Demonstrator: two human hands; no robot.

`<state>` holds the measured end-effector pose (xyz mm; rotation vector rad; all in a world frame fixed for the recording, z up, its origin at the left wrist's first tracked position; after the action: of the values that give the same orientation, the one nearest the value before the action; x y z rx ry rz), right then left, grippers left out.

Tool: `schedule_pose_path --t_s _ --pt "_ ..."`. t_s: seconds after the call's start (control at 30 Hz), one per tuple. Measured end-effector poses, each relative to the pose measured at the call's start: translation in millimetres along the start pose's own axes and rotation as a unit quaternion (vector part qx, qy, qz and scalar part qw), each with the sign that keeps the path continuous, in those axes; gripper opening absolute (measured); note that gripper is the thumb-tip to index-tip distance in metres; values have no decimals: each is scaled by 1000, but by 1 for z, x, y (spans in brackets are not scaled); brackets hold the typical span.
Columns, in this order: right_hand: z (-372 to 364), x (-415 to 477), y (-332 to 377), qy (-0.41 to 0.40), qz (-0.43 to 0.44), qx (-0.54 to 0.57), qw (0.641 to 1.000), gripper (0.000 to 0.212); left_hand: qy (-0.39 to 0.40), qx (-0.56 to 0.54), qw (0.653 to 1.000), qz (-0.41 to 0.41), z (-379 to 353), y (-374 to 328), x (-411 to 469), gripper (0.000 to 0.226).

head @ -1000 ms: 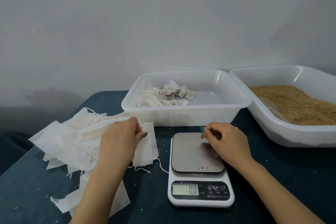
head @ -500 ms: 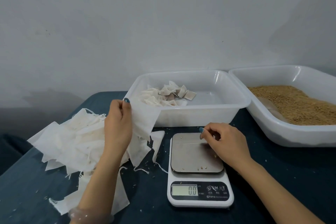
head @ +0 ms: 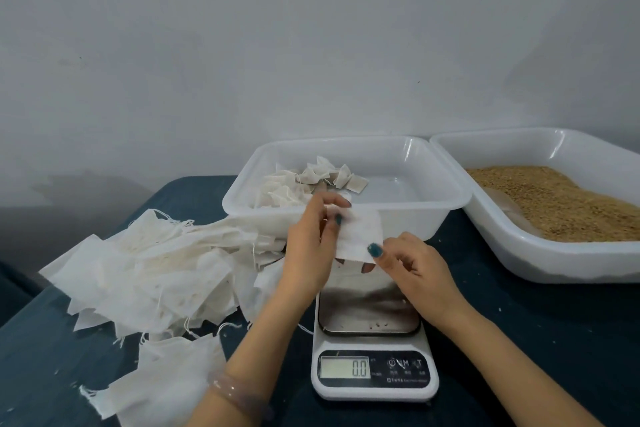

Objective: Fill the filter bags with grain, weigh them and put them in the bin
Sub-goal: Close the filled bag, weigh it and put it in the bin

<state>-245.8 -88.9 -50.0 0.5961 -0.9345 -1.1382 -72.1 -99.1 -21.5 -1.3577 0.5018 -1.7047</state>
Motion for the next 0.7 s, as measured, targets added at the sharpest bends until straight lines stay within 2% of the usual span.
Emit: schedule_pose_path --t_s 0.1,0.17,0.23,0.37,0.5,0.7 --pt "1 1 1 -6 3 22 1000 48 38 -32 999 -18 -2 3 -9 48" --pt "1 2 1 -17 -9 47 999 26 54 -59 997 -18 0 6 -10 49" --pt "2 4 2 -10 -21 103 994 13 60 -79 995 -8 2 7 -10 48" --pt "6 6 -1 -14 -70 186 980 14 102 -149 983 19 2 6 -13 61" --pt "8 7 -2 -6 -82 231 969 13 118 -146 982 16 1 3 -18 65" --pt "9 7 1 12 -120 290 949 23 8 -133 991 7 3 3 -18 66"
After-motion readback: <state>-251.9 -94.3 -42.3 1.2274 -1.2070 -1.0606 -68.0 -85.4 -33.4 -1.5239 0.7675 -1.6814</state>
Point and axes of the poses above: each hand's wrist, its own x-axis towards the middle knuckle, its own z-axis out of the back of the hand, y = z × x, the point moved 1 cm from there along x, towards the middle knuckle, and after that the axes turned 8 degrees about -z, right-handed, at the moved point
